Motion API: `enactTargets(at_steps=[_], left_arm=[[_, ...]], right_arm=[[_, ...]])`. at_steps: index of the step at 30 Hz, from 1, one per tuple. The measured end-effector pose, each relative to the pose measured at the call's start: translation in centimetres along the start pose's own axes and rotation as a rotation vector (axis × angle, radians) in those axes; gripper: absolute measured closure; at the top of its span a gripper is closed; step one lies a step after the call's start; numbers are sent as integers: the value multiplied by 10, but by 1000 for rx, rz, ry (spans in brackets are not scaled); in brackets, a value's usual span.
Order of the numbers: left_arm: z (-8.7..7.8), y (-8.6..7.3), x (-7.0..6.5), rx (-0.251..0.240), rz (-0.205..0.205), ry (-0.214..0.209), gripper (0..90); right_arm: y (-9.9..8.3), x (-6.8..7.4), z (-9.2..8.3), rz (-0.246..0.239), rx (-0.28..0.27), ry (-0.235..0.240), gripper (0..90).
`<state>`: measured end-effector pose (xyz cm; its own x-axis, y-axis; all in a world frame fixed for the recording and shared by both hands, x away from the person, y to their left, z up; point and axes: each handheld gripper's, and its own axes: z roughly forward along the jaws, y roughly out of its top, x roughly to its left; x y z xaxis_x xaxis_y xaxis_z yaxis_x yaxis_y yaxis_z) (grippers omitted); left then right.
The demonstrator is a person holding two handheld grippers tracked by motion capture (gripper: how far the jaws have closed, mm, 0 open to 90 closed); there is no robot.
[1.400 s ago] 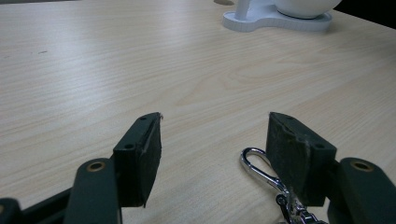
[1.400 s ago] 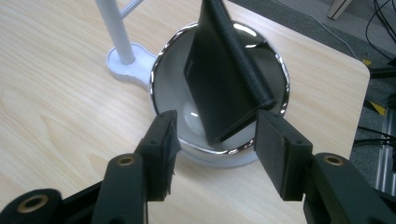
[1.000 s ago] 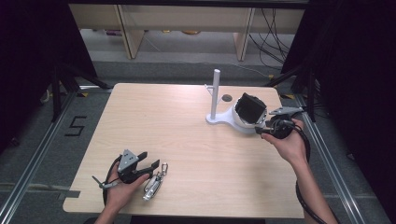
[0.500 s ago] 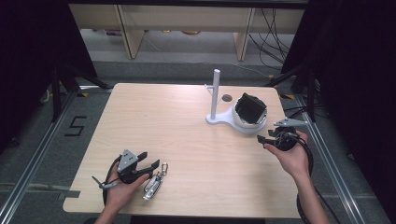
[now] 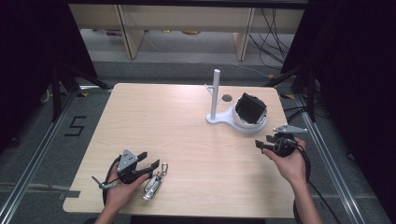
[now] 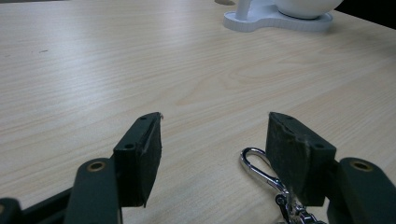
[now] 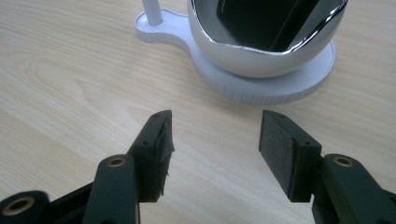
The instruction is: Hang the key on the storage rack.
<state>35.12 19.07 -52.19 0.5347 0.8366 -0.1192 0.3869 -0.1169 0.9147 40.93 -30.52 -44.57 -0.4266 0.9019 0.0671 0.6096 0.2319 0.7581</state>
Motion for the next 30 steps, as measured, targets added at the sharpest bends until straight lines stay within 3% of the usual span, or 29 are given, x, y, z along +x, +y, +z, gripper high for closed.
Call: enactTargets(at_steps=[3, 5, 7, 9, 11, 13, 14, 15, 17, 19, 23, 24, 25, 26, 28, 30], left_arm=[[0, 0, 0, -3, -5, 1, 369], [0, 0, 1, -12, -17, 3, 380], [0, 0, 1, -22, -2, 10, 396], [-1, 2, 0, -25, 10, 6, 412], [-4, 6, 0, -17, 7, 1, 420], [-7, 11, -1, -10, -6, -3, 440], [-8, 13, -1, 6, -8, -5, 454], [-8, 15, -2, 12, -10, -12, 464], [-11, 20, -4, 47, -22, -19, 485], [-11, 24, -5, 80, -29, -36, 487], [-14, 36, -10, 182, -4, -62, 499], [-13, 39, -11, 200, -2, -72, 500], [-13, 41, -12, 210, -1, -81, 502], [-14, 46, -11, 260, 28, -87, 509], [-11, 49, -13, 307, 30, -91, 514], [-7, 51, -14, 368, 51, -99, 524]], right_arm=[[-10, 0, 2, 37, -5, 33, 526], [-17, 0, 4, 44, 1, 26, 561], [-22, 0, 3, 63, 15, 22, 608], [-24, -1, 4, 45, 40, 31, 625], [-25, -1, 2, 50, 33, 7, 642], [-26, 2, 1, 94, 42, 5, 658], [-26, -1, 1, 55, 42, -1, 675], [-27, -1, 1, 58, 42, -1, 689], [-29, -1, 1, 49, 57, -32, 710], [-31, 1, 1, 59, 62, -17, 710], [-35, 6, 4, 92, 66, -20, 699], [-34, 7, 3, 109, 91, -27, 696], [-35, 7, 5, 106, 80, -26, 693], [-35, 6, 5, 96, 77, -29, 692], [-34, 6, 5, 96, 75, -28, 686], [-34, 6, 2, 101, 99, -26, 681]])
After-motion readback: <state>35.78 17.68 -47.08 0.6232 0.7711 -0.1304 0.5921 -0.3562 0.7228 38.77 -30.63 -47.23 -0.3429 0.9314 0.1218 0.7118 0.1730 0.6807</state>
